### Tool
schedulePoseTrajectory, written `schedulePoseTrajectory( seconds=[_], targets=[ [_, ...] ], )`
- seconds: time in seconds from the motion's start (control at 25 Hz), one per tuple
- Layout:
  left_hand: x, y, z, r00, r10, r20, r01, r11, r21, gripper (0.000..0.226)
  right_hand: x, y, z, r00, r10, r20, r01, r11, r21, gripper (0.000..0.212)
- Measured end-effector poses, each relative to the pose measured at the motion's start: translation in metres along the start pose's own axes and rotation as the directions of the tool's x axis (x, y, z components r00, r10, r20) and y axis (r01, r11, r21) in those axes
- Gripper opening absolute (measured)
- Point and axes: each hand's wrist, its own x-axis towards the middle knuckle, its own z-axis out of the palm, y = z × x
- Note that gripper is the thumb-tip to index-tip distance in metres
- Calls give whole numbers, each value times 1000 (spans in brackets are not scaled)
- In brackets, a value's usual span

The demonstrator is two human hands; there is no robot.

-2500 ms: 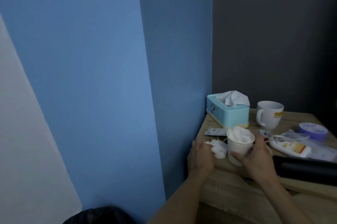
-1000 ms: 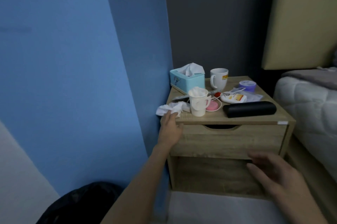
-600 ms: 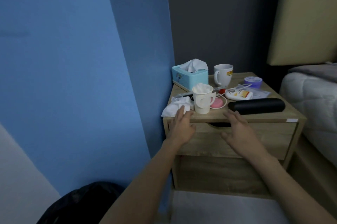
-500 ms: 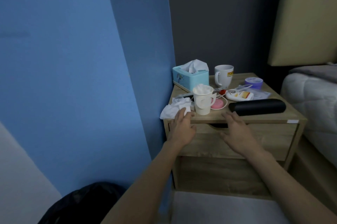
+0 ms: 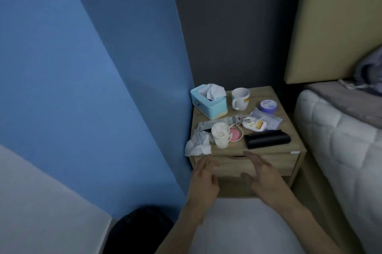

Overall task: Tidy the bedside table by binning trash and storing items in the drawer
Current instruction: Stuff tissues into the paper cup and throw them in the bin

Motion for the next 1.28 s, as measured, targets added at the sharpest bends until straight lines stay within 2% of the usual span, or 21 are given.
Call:
schedulePoseTrajectory(
  seconds=[0.16, 0.28, 0.4, 0.56, 0.72, 0.84, 0.96, 1.04, 1.12, 1.2, 1.28],
  targets=[
    [-51, 129, -103, 988, -49, 148, 70, 988, -139, 32, -71, -86, -119, 998, 29, 48, -33, 997, 76, 53],
    [-74, 213, -166, 962, -133, 237, 184, 960, -210, 30, -105, -135, -189, 998, 44, 36, -47, 996, 74, 49],
    [-91, 257, -201, 980, -61, 188, 100, 973, -206, 29, -127, -174, -237, 998, -42, 46, 39, 997, 64, 43],
    [-84, 273, -225, 995, -73, 62, 85, 971, -224, 21, -108, -202, -261, 982, -169, 82, 159, 980, 122, 35],
    [-75, 261, -236, 981, -188, -51, 172, 958, -229, 40, -66, -222, -243, 937, -305, 169, 290, 951, 108, 31],
    [-71, 252, -252, 937, -318, -143, 282, 932, -226, 24, -38, -246, -220, 890, -401, 218, 394, 916, 78, 38],
    [-76, 239, -271, 828, -481, -290, 408, 870, -277, 24, -11, -269, -191, 736, -446, 510, 410, 892, 188, 32],
    [-92, 228, -280, 705, -615, -354, 544, 789, -286, 28, 5, -286, -165, 599, -523, 607, 503, 835, 223, 34],
    [-106, 214, -281, 565, -712, -417, 655, 695, -298, 31, 21, -307, -133, 431, -610, 665, 628, 732, 265, 35],
    [-111, 202, -272, 412, -776, -478, 734, 593, -331, 33, 32, -320, -99, 213, -644, 735, 707, 621, 339, 35],
    [-110, 187, -258, 304, -821, -483, 781, 505, -368, 34, 45, -322, -68, 79, -643, 762, 755, 537, 376, 36]
  ],
)
